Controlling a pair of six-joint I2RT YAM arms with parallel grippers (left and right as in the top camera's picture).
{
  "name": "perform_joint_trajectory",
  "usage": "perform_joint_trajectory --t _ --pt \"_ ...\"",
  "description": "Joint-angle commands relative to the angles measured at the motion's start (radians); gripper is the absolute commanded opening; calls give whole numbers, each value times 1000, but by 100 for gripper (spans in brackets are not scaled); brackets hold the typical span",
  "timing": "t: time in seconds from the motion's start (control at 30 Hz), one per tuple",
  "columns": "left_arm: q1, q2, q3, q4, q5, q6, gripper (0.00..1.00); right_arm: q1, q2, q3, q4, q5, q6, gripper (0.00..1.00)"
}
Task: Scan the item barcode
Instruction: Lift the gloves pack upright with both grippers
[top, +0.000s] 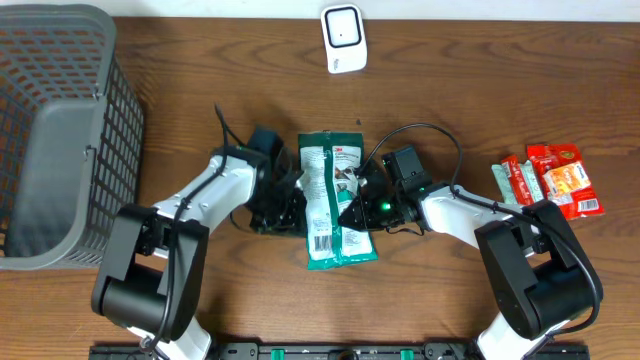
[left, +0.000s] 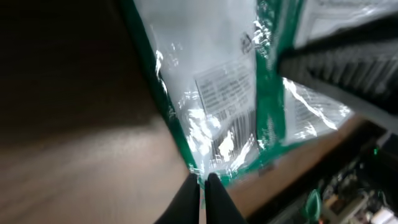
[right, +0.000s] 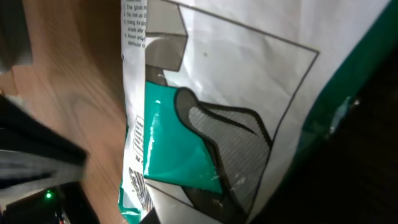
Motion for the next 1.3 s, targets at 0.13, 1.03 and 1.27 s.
perform_joint_trajectory --t 0.13,1.03,1.27 --pt "4 -9 -161 228 -89 -209 8 0 19 -12 -10 88 -12 12" --pt "-118 -194 -177 248 59 -348 8 0 19 -12 -10 88 -12 8" --pt "-208 -180 -215 378 58 -377 8 0 19 -12 -10 88 -11 8"
